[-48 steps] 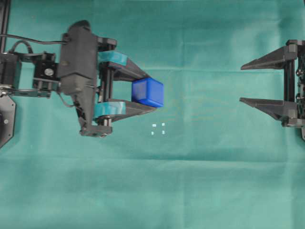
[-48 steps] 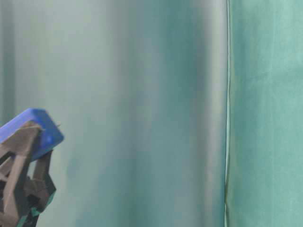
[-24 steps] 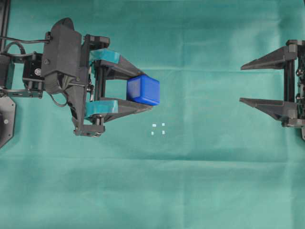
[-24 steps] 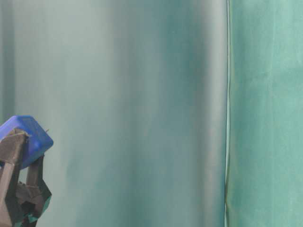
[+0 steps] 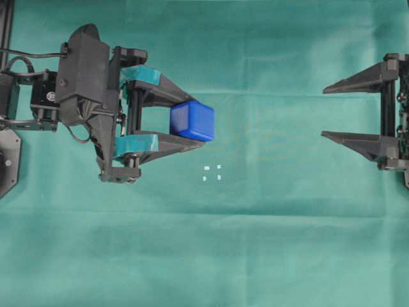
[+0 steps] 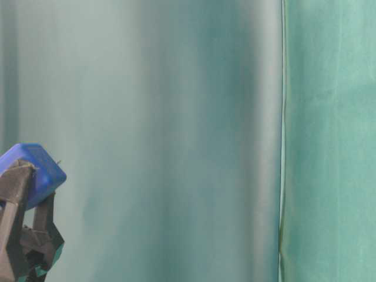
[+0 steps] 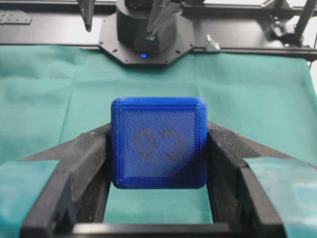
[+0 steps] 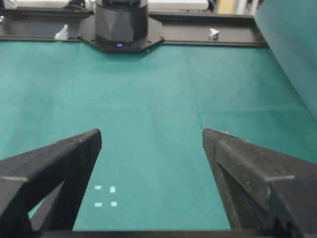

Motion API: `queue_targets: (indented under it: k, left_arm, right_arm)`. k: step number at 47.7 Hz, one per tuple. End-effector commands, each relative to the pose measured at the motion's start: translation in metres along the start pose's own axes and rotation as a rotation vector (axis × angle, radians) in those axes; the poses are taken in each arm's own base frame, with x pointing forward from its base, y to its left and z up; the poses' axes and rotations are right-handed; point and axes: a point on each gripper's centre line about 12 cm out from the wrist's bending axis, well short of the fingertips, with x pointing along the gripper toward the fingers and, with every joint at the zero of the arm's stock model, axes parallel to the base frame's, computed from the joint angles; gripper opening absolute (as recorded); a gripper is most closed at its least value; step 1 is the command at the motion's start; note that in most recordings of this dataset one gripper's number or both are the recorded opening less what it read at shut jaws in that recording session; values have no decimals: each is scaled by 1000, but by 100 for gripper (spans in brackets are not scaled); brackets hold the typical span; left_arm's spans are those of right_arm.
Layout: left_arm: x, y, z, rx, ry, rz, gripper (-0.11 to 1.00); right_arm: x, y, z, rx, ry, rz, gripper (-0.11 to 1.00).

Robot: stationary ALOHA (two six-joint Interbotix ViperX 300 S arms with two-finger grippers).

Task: Handover the blue block to the right arm after grasping it with the left arm, then place it in the designated position.
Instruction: 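Hold the cube raised in the left gripper while the right gripper rotates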

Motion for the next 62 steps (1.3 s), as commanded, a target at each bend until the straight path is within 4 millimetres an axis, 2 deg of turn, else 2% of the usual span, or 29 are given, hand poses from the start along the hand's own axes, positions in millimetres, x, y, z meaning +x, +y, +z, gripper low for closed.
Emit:
queue_targets:
  k: [1, 18, 29, 43, 62]
  left_arm:
    - [-6, -1, 11, -4, -35, -4, 46]
    - [-6, -1, 11, -4, -37, -4, 46]
    - [-6, -1, 11, -4, -37, -4, 46]
    - [-6, -1, 11, -6, -35, -4, 46]
    - [-6, 0, 11, -8, -37, -1, 46]
  right_arm:
    - [2, 1, 11, -7, -26, 0, 95]
    - [4, 4, 35, -171, -10, 11, 95]
    - [5, 3, 53, -363, 25, -9, 95]
    - [4, 4, 70, -778, -14, -27, 95]
    - [9, 26, 66, -1241, -84, 74, 94]
